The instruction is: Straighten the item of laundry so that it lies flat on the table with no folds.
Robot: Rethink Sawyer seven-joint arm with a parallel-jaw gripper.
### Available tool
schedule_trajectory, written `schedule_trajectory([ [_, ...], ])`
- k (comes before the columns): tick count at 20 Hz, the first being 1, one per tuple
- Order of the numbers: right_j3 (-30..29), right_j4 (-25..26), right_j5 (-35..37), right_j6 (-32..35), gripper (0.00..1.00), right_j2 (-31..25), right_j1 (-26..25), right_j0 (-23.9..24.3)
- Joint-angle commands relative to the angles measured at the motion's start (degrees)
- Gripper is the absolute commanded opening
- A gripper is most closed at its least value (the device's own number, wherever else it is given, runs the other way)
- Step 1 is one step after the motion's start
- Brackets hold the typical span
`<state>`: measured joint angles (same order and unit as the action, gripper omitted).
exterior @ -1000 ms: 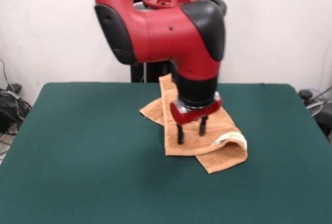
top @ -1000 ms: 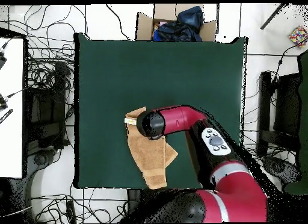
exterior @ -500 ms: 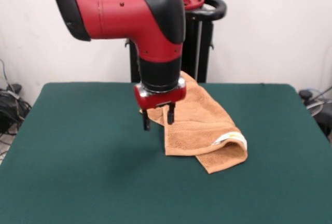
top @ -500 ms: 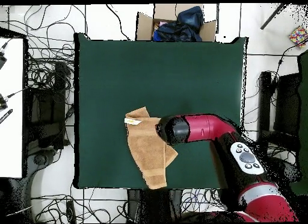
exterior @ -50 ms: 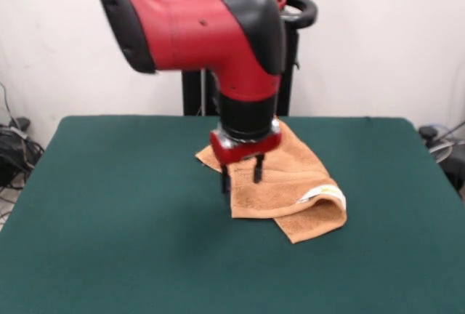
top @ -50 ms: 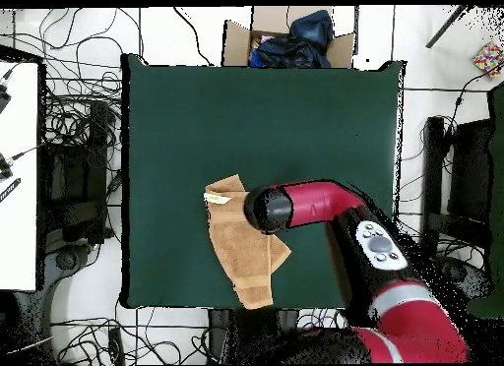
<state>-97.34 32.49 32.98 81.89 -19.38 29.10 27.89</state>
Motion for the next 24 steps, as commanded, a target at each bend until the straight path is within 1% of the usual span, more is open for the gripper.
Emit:
schedule_trajectory([
  [1,6.9,3.6,-3.0,6.9,1.00,2.3,-8.3,-5.5],
  [7,7.8,2.9,-3.8,6.8,1.00,3.4,-9.4,-6.6],
  [14,4.4,2.8,-4.8,4.9,1.00,3.1,-7.1,-4.8],
  [17,3.7,3.0,-6.3,5.6,1.00,3.2,-6.7,-4.8],
  [18,3.3,3.6,-8.6,6.3,0.00,3.4,-6.5,-4.9],
  [21,3.3,3.9,-9.8,6.9,0.00,3.7,-6.5,-5.1],
  [23,4.0,2.6,-5.2,5.2,0.00,3.6,-6.7,-5.0],
  [24,3.9,2.5,-4.9,4.9,0.00,3.5,-6.6,-5.0],
])
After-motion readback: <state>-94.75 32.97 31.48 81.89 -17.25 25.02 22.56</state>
